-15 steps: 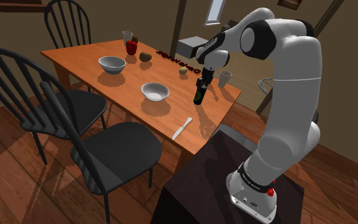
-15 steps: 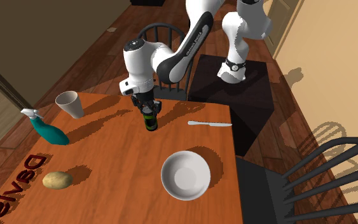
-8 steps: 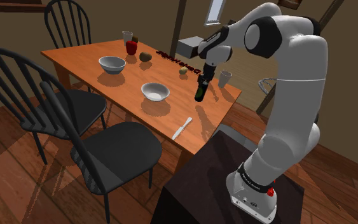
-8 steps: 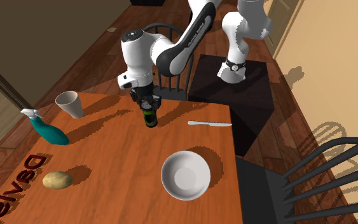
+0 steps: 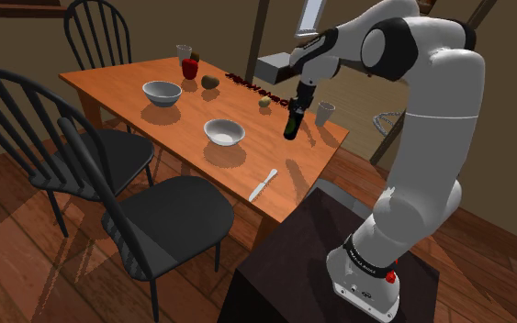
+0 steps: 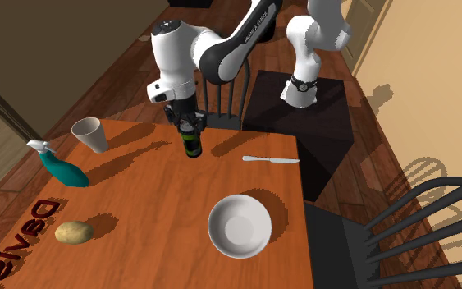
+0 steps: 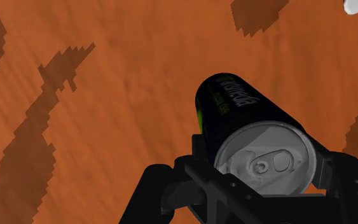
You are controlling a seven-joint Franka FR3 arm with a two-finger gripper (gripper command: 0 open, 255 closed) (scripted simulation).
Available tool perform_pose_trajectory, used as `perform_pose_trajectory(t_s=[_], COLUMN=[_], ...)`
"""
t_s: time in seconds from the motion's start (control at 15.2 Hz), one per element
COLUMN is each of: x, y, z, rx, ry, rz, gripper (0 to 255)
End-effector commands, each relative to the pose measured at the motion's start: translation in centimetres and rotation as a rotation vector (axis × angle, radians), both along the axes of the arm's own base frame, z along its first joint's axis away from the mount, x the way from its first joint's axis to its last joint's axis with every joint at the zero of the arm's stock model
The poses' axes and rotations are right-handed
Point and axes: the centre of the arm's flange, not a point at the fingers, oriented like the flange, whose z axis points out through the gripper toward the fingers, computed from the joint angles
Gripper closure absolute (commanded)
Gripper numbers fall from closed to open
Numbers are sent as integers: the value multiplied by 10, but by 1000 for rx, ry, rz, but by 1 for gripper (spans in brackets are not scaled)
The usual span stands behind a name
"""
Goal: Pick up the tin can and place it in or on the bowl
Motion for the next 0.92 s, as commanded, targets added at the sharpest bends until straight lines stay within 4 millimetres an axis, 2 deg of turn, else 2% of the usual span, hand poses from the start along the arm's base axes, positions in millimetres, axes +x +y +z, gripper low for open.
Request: perform_pose_trajectory(t_s=[0.0, 0.66, 0.86], x=[0, 0, 27], y=[0, 0, 29], z=[11, 60, 66], rx=[0, 0, 0], ry=[0, 0, 0], rz=[0, 0, 0], gripper=[255, 255, 255])
